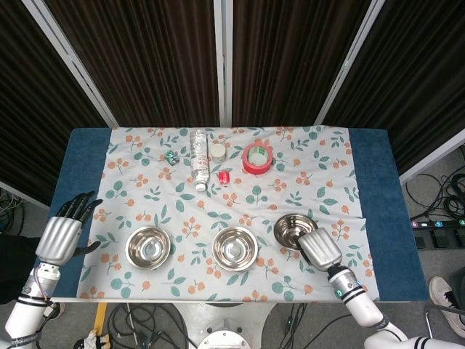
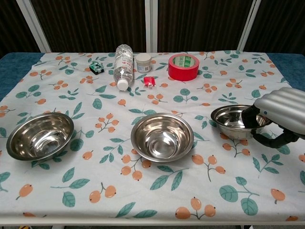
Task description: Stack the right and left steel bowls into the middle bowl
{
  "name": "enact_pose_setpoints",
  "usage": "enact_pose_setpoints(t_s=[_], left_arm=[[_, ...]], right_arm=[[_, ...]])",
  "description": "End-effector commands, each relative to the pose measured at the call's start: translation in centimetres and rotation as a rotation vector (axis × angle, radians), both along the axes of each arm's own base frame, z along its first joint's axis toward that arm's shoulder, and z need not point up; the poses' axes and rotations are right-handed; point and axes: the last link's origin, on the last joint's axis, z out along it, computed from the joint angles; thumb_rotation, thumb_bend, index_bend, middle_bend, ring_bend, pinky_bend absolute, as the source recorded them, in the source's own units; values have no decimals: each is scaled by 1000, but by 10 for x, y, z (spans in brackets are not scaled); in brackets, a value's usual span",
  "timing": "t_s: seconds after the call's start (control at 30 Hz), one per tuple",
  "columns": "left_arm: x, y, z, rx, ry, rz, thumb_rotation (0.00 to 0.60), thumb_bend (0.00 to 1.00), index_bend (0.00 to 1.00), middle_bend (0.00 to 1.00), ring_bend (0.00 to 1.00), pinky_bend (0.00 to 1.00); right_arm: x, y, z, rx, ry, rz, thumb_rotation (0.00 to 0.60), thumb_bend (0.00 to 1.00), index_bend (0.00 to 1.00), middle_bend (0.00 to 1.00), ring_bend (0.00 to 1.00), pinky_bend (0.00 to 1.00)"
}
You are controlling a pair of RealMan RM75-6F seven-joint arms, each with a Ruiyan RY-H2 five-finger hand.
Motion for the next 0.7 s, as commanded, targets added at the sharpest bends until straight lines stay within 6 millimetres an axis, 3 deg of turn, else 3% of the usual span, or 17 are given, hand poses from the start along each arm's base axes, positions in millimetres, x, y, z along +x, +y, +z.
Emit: enact_pose_setpoints(t_s=[0.03, 0.4, 0.7], left_arm=[[0, 0, 0, 1, -1, 0, 600, 39, 200, 172, 107, 219], [-1, 1, 7, 24, -11, 0, 600, 39, 200, 172, 107, 219], [-4, 2, 13, 50, -17, 9, 600, 39, 200, 172, 107, 219]], right_arm=[[9, -3, 5, -16, -8, 30, 600, 441, 671, 560, 901, 896], [60, -8, 10, -32, -37, 172, 600, 446, 681, 570, 901, 896], [101, 1, -9, 25, -45, 278, 600, 451, 684, 573, 901, 896]])
